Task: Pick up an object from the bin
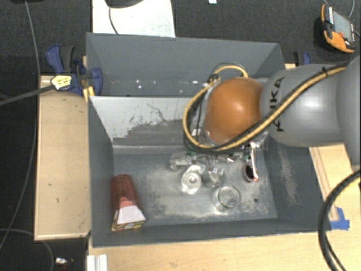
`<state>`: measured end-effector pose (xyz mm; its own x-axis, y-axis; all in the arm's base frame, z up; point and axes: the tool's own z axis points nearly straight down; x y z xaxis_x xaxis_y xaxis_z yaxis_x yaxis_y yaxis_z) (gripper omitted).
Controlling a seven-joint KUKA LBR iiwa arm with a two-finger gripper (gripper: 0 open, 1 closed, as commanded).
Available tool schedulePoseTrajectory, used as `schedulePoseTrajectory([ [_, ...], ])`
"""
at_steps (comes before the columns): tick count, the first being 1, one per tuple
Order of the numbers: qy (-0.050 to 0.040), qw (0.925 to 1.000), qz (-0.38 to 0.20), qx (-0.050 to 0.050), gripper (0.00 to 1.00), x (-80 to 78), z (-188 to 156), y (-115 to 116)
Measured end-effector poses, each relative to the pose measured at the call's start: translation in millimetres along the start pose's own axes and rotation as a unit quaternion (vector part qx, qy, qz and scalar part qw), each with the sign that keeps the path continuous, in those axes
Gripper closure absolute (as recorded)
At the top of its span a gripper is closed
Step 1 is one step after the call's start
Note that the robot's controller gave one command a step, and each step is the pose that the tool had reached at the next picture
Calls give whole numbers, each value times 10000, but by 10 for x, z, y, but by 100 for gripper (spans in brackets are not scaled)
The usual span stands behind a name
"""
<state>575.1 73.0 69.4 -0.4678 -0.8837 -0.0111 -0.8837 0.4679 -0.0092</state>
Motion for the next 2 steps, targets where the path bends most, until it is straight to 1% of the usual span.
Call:
schedulePoseTrajectory([
  [1,26,9998,178,-44,100,-228,-10,51],
  [2,26,9998,182,-46,100,-227,-14,52],
])
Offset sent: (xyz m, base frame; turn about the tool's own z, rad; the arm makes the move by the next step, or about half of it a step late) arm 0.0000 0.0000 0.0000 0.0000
